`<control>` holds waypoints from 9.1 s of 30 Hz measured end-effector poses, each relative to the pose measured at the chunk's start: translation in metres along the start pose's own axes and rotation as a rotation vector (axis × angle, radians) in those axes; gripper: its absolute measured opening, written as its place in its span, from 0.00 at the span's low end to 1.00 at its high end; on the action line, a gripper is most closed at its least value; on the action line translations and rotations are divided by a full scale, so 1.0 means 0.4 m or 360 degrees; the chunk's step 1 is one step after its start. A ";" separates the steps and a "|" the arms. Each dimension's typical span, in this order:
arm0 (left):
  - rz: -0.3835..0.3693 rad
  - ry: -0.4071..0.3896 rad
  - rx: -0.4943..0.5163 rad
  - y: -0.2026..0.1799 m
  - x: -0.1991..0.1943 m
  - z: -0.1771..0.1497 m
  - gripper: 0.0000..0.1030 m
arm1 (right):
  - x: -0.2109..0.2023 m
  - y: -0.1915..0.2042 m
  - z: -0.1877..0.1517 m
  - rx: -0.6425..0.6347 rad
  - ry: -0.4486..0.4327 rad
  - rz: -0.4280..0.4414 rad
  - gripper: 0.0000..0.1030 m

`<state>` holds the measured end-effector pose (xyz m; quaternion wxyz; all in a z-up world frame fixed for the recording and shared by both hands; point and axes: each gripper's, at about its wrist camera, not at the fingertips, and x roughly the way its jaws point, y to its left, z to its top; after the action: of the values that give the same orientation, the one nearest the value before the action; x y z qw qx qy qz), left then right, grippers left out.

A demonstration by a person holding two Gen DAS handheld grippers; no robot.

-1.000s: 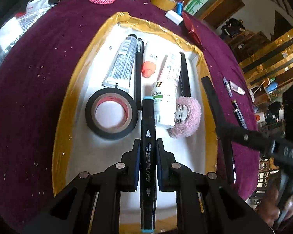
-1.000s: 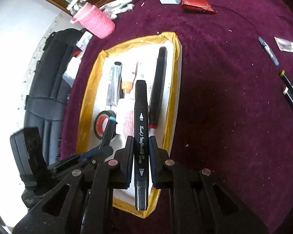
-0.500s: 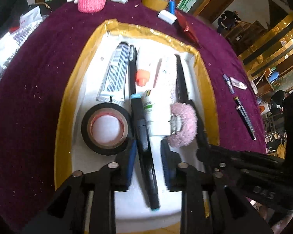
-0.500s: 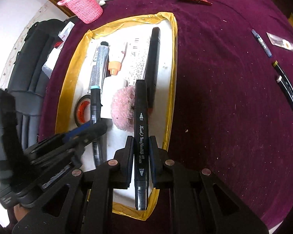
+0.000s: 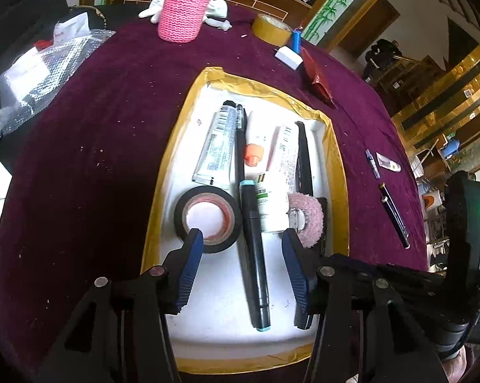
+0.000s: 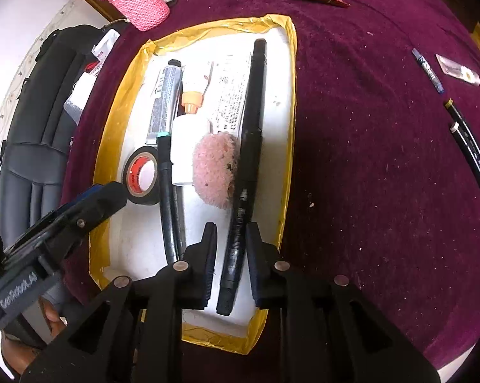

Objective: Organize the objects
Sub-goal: 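Carry both markers over the tray, lower them and open the right gripper, then open the left gripper to release its marker in the tray, then move both grippers back toward the remaining pens on the cloth, then grasp a black marker with the left gripper while the right gripper grasps another black marker, then carry both black markers over the tray and lower them in, then open both grippers to release the markers in the tray, then move both grippers back toward the cream tube and blue pen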

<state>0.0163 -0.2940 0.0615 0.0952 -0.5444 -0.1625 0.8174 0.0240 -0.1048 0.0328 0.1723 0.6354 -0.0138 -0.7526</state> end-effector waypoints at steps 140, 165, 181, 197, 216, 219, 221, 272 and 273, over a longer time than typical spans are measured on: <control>-0.0070 -0.0175 0.0292 -0.509 0.116 -0.138 0.11 | -0.178 -0.687 0.124 0.0090 -0.0148 0.0243 0.12; 0.0160 -0.0052 0.0071 -0.040 0.008 -0.121 0.11 | -0.079 -0.136 0.052 0.0074 -0.0013 0.0599 0.12; 0.0177 0.0075 0.0115 0.016 0.075 -0.104 0.12 | 0.048 -0.009 0.007 0.0024 0.0097 0.0392 0.12; 0.0165 0.0100 0.0104 0.018 0.061 -0.097 0.34 | 0.083 -0.012 0.048 0.0067 0.0123 0.0210 0.12; 0.0152 -0.0054 -0.0037 0.025 -0.042 -0.053 0.46 | 0.045 0.026 0.016 -0.0085 0.0109 0.0150 0.16; 0.0157 -0.0066 -0.0028 0.017 -0.049 -0.053 0.46 | 0.033 0.021 0.011 -0.0092 0.0088 0.0129 0.17; 0.0154 -0.0075 -0.0020 0.006 -0.052 -0.051 0.46 | 0.016 0.015 0.007 -0.0092 0.0059 0.0130 0.17; -0.0006 0.0125 0.0072 -0.489 0.132 -0.179 0.45 | -0.229 -0.696 0.192 0.0046 -0.0279 -0.0331 0.22; 0.0000 0.0128 0.0063 -0.487 0.132 -0.183 0.45 | -0.235 -0.726 0.218 0.0073 -0.0297 -0.0328 0.22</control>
<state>0.0591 -0.0835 0.0620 0.1122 -0.5749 -0.1424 0.7979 -0.1176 0.1768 0.0695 0.0775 0.5645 0.0184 -0.8216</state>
